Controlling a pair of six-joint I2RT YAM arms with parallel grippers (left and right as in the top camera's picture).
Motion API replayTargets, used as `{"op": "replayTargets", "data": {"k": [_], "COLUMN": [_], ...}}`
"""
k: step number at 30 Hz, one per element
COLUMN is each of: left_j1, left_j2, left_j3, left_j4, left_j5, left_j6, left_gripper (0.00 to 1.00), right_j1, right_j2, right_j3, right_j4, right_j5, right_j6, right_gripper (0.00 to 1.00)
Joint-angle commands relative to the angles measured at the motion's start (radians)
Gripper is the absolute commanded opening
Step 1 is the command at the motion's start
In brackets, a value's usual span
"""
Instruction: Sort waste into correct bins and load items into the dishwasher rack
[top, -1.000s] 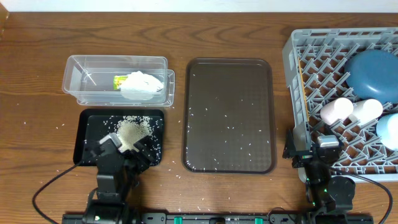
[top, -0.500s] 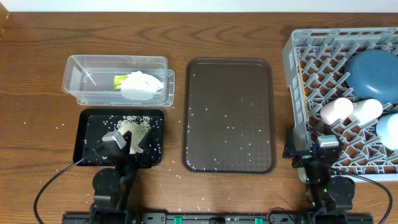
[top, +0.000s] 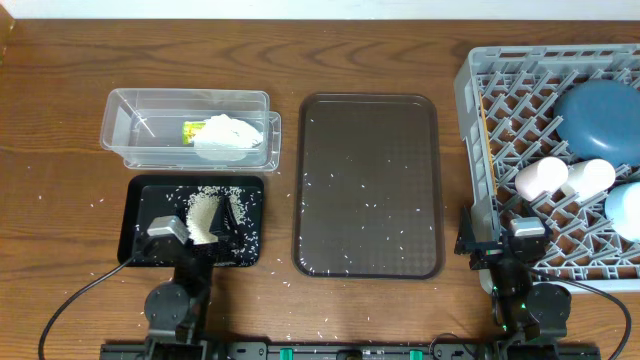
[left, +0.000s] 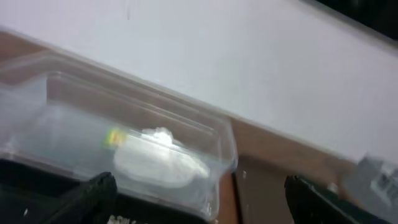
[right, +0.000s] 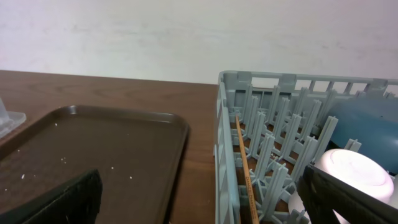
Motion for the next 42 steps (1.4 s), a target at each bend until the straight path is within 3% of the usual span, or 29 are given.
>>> {"op": "replayTargets", "data": {"k": [1,6,11,16,42], "left_j1": [0.003,0.03,0.073,0.101,0.102], "left_j2": [-0.008,-0.008,-0.008,-0.008,-0.008], "left_j3": [-0.023,-0.023,-0.023,-0.023,-0.023], "left_j4": [0.033,0.041,0.029,-0.14,-0.13], "left_j5": [-0.026,-0.019,0.137,0.119,0.132], "left_j6": [0.029,0.04,0.197,0.2,0.276], "left_gripper": [0.89,0.89,0.89,0.89,0.89], "right_j1": [0.018,0.018,0.018,0.018,0.018], "right_j2": [-0.006,-0.006,-0.006,-0.006,-0.006], "right_j3": [-0.002,-0.002,-0.002,-0.002,-0.002], "right_j4": [-0.005,-0.005,-0.005,-0.005,-0.005], "right_j5": [0.01,0.01,0.01,0.01,0.01], "right_j6": [-0.011,-0.011,-0.011,-0.011,-0.011], "right_gripper": [0.99,0.99,0.99,0.99,0.99]}}
